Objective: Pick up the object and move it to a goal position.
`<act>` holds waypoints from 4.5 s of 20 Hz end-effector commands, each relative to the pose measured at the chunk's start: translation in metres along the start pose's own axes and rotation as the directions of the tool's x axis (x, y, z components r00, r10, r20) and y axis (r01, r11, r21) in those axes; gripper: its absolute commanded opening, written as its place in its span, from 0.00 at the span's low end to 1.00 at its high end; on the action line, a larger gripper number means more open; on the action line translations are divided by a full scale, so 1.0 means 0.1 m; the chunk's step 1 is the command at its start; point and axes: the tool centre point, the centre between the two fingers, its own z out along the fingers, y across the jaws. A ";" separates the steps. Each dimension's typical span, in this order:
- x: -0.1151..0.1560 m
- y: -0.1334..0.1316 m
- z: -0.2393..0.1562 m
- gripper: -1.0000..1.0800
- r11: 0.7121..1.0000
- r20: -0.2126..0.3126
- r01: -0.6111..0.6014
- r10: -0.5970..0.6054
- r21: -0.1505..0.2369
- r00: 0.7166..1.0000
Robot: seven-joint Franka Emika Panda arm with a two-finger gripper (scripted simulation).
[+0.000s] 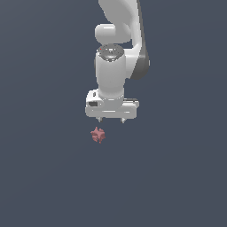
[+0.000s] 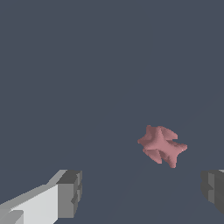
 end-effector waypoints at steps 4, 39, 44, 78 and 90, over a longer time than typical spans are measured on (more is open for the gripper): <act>0.00 0.02 -0.03 0.96 1.000 0.000 -0.001 0.001 -0.001 1.000; -0.08 0.59 0.73 0.96 0.897 0.042 -0.443 0.443 -0.014 0.896; -0.12 0.70 0.90 0.96 0.853 0.047 -0.521 0.521 -0.023 0.852; -0.17 0.75 1.49 0.00 0.828 0.049 -0.560 0.561 -0.029 0.827; -0.05 0.60 1.19 0.00 0.828 0.049 -0.560 0.560 -0.029 0.827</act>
